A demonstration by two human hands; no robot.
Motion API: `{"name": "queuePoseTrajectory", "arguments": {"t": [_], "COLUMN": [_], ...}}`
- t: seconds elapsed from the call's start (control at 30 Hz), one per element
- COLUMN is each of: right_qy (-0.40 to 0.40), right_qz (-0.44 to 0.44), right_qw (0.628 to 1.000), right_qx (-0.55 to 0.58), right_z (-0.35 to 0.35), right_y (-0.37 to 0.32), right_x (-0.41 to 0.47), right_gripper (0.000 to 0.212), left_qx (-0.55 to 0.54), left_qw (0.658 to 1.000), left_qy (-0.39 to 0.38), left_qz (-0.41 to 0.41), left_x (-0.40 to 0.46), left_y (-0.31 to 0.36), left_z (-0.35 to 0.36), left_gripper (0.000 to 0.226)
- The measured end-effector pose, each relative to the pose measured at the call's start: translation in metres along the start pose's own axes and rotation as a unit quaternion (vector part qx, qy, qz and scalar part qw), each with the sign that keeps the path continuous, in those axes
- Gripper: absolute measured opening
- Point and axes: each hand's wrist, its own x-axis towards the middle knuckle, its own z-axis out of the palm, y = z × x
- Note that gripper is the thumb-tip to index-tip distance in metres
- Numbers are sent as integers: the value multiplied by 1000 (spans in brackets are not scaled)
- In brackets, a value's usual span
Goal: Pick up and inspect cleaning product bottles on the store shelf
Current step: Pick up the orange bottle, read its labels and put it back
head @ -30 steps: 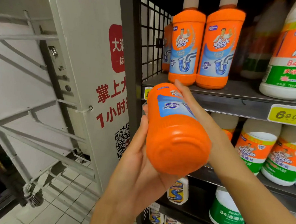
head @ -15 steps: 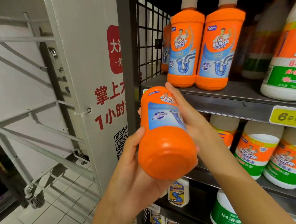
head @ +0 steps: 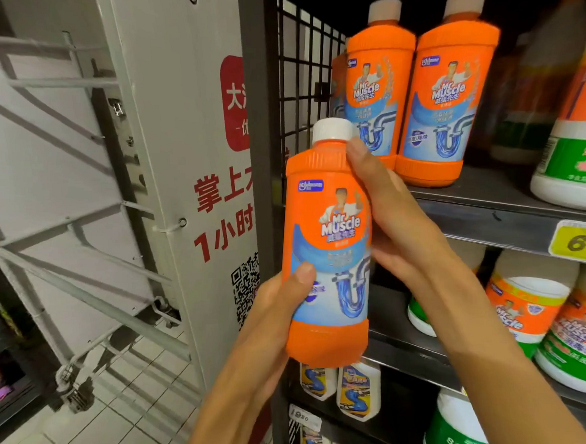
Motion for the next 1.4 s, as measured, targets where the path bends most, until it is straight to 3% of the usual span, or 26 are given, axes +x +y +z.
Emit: {"name": "queuePoseTrajectory", "arguments": {"t": [0.13,0.3,0.4,0.5,0.6,0.7,0.93,1.17,1.3,1.4], "right_qy": [-39,1,39,56,17,-40,-39,-23,-7,49], "right_qz": [1,-43,-72,-87,-95,-98,-144,-60,-47,-43], "right_qw": [999,998,993,986,979,973,970,996,998,997], "right_qx": [-34,-46,-80,-131,-180,-204,-191,-68,-45,-34], "right_z": [-1,2,5,6,0,-5,-7,-12,-10,-8], "right_y": [0,-1,-1,-1,-4,-10,-7,-15,-15,-15], "right_x": [-10,-19,-20,-20,-24,-29,-36,-16,-15,-14], "right_gripper": [69,80,82,70,63,69,71,91,64,36], "left_qx": [83,132,175,221,233,239,233,178,154,131], "left_qw": [994,980,966,955,946,939,946,973,980,986], "left_qy": [31,60,79,83,100,113,77,-16,-47,-20], "left_qz": [64,138,176,181,203,222,212,148,118,98], "left_x": [6,10,15,24,30,33,33,25,21,20], "left_y": [-1,-9,-13,-19,-21,-17,-9,0,2,0], "left_z": [0,3,3,3,4,4,7,13,15,16], "left_gripper": [91,84,79,92,89,88,83,65,53,48]}}
